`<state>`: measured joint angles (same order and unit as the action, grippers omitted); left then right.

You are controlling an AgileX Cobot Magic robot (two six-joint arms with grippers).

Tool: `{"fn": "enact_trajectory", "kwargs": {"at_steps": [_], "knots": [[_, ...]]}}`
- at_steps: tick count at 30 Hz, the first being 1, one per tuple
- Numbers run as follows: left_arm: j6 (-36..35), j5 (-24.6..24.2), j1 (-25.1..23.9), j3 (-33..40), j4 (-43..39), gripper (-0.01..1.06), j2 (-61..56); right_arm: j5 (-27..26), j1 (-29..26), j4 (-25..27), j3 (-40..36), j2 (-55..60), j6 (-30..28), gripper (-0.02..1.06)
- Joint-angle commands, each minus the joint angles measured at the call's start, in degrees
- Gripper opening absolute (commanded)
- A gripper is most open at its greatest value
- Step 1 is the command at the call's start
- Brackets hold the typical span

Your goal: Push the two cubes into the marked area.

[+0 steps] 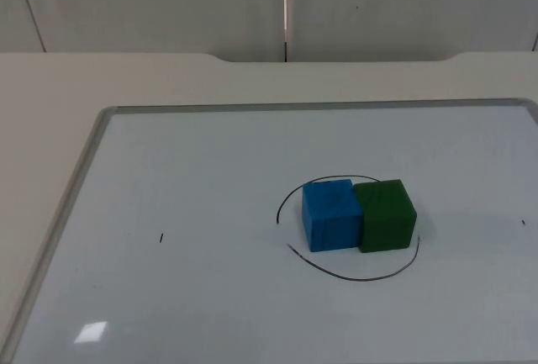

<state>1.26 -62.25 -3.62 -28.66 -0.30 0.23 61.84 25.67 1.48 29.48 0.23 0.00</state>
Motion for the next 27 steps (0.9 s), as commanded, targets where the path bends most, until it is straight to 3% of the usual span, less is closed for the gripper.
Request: {"fn": "enact_trajectory", "kwargs": {"at_steps": [1,10,14,21,27], "knots": [[-0.18,0.59,-0.21,0.31,-0.29,1.05,-0.23,-0.02,0.03,0.14,-0.05,-0.23,-0.47,1.05],[-0.18,0.59,-0.21,0.31,-0.29,1.05,-0.23,-0.02,-1.95,0.14,-0.05,-0.23,-0.47,1.05],[-0.18,0.59,-0.21,0.31,-0.29,1.05,-0.23,-0.02,-9.10,0.14,-0.05,-0.23,-0.47,1.05],[-0.18,0.59,-0.21,0.31,-0.29,1.05,-0.23,-0.02,-16.82,0.14,-0.05,-0.23,-0.37,1.05],[-0.18,0.59,-0.21,0.31,-0.29,1.05,-0.23,-0.02,-20.67,0.14,-0.05,-0.23,-0.37,1.05]]}}
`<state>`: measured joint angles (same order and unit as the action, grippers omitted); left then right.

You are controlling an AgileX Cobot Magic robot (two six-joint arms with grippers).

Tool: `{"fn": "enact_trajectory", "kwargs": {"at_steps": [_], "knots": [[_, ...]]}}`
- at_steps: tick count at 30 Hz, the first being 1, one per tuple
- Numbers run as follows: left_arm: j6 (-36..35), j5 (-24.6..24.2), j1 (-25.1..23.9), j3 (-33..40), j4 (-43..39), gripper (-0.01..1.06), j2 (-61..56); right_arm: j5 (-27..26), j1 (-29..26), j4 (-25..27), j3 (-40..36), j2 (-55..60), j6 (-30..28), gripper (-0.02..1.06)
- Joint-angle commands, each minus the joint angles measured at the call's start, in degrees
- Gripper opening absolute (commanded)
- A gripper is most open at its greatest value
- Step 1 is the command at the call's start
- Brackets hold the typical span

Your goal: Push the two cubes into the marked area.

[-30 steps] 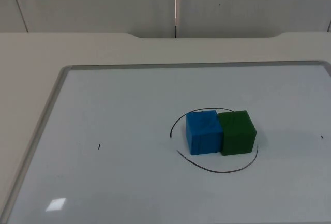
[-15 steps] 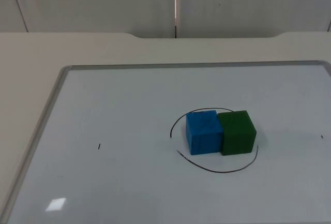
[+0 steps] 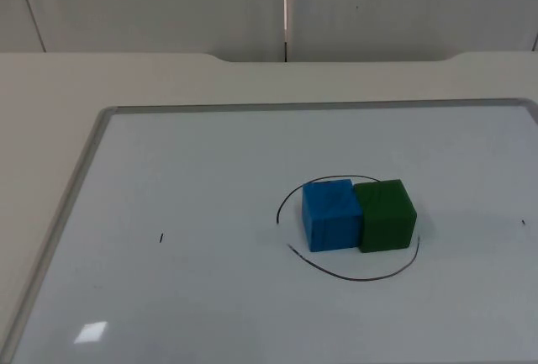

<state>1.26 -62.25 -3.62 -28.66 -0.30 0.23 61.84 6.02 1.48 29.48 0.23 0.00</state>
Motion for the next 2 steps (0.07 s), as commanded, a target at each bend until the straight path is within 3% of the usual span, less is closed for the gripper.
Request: {"fn": "enact_trajectory", "kwargs": {"at_steps": [1,2], "knots": [[-0.18,0.59,-0.21,0.31,-0.29,1.05,-0.23,-0.02,-1.56,0.14,-0.05,-0.23,-0.37,1.05],[-0.18,0.59,-0.21,0.31,-0.29,1.05,-0.23,-0.02,-2.21,0.14,-0.05,-0.23,-0.37,1.05]]}}
